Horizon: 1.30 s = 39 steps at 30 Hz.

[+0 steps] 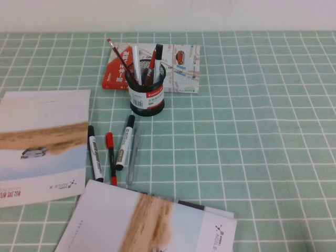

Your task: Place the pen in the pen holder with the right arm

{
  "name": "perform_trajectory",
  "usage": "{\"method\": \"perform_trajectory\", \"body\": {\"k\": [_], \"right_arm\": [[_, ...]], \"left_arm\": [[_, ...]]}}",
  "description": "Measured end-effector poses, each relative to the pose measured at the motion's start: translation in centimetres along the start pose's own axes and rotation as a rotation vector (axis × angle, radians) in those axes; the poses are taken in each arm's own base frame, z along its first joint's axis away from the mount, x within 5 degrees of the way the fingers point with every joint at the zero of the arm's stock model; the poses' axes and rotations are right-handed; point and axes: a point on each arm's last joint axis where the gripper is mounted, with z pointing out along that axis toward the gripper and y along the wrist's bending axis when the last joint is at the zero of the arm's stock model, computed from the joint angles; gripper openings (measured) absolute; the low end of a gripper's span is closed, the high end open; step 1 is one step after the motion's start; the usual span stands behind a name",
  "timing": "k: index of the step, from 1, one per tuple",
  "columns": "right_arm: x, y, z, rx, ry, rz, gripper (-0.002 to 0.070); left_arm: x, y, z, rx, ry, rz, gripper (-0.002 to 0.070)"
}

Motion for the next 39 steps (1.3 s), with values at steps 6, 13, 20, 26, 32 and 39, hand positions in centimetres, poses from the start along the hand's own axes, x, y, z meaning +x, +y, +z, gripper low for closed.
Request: {"method": "perform_trajectory", "body": {"k": [6, 13, 20, 26, 32, 39], "right_arm": [[0.0, 0.0, 0.0, 0.0, 0.0, 0.0, -0.002], [0.0, 0.0, 0.0, 0.0, 0.0, 0.0, -0.002], [0.0, 0.0, 0.0, -0.005, -0.002, 0.014, -0.002], [-0.6, 0.3, 0.0, -0.039, -0.062, 0.129, -0.002], [-1.6, 0.4, -0.2, -0.077, -0.173, 0.318, -0.002], [-2.5, 0.3, -0.4, -0.108, -0.265, 0.547, -0.002]], "left_arm": [[0.0, 0.0, 0.0, 0.0, 0.0, 0.0, -0.0004], [0.0, 0.0, 0.0, 0.0, 0.0, 0.0, -0.0004], [0.0, 0.0, 0.0, 0.0, 0.0, 0.0, -0.0004], [0.0, 0.0, 0.0, 0.0, 0.0, 0.0, -0.0004], [0.0, 0.0, 0.0, 0.0, 0.0, 0.0, -0.0004], [0.0, 0.0, 0.0, 0.0, 0.0, 0.0, -0.0004]]}}
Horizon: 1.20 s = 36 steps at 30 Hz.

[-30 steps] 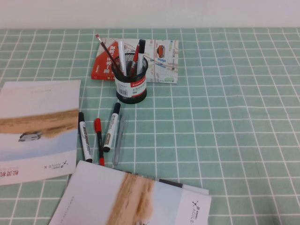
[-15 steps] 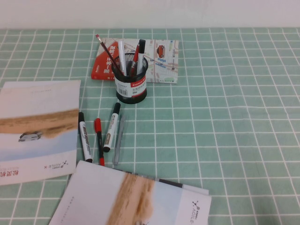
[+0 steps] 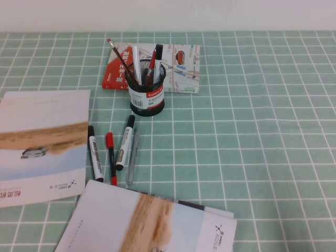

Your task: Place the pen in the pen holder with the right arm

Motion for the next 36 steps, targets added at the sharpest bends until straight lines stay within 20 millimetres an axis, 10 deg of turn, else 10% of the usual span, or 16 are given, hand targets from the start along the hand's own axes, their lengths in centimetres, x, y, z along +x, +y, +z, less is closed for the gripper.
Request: {"method": "perform_trajectory", "body": {"k": [9, 18, 36], "right_arm": [[0.3, 0.3, 0.0, -0.018, 0.051, 0.091, -0.002], [-2.2, 4.6, 2.0, -0.027, 0.431, 0.102, -0.002], [-2.4, 8.0, 17.3, 0.162, 1.079, -0.15, -0.002]], "left_arm": [[0.0, 0.0, 0.0, 0.0, 0.0, 0.0, -0.0004], [0.0, 0.0, 0.0, 0.0, 0.0, 0.0, -0.0004], [0.0, 0.0, 0.0, 0.0, 0.0, 0.0, -0.0004]]}}
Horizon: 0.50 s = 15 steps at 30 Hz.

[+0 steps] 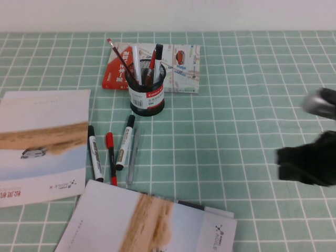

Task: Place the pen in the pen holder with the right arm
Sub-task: Pick up the pen on the table

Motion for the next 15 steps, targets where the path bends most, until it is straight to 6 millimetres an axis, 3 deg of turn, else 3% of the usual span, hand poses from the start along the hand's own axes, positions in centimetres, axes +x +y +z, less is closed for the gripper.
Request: {"method": "perform_trajectory", "body": {"k": [9, 15], "right_arm": [[-3.6, 7.8, 6.3, 0.092, 0.093, -0.176, -0.002], [-4.8, 13.1, 10.6, 0.068, 0.142, -0.26, -0.0013]], "left_arm": [[0.0, 0.0, 0.0, 0.0, 0.0, 0.0, -0.0004], [0.0, 0.0, 0.0, 0.0, 0.0, 0.0, -0.0004]]}}
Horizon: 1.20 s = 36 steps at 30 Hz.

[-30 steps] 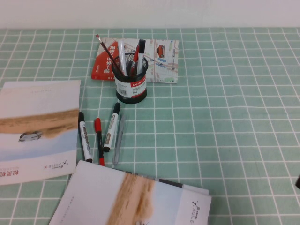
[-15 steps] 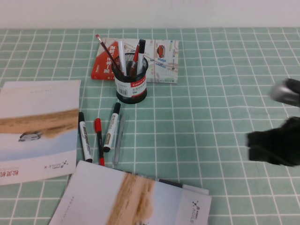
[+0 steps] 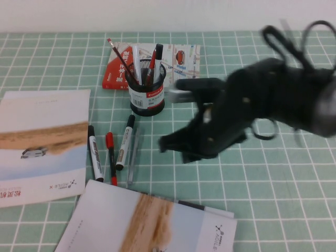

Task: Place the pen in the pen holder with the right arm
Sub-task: Pick up the pen on the table

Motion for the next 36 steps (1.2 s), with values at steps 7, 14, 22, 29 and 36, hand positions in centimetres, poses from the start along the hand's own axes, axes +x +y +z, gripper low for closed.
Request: {"method": "perform_trajectory", "body": {"k": [7, 14, 22, 29, 36], "right_arm": [[-3.3, 4.1, 3.2, 0.0, 0.056, -0.029, 0.0151], [-5.8, 6.0, 7.3, 0.049, 0.073, -0.038, 0.0277], [-7.4, 6.4, 10.8, 0.094, 0.076, -0.012, 0.0284], [-7.5, 6.7, 12.1, 0.11, 0.095, -0.011, 0.0282], [-7.2, 6.6, 11.9, 0.143, 0.119, -0.023, 0.0127]], "left_arm": [[0.0, 0.0, 0.0, 0.0, 0.0, 0.0, -0.0004], [0.0, 0.0, 0.0, 0.0, 0.0, 0.0, -0.0004], [0.0, 0.0, 0.0, 0.0, 0.0, 0.0, -0.0004], [0.0, 0.0, 0.0, 0.0, 0.0, 0.0, -0.0004], [0.0, 0.0, 0.0, 0.0, 0.0, 0.0, -0.0004]]}}
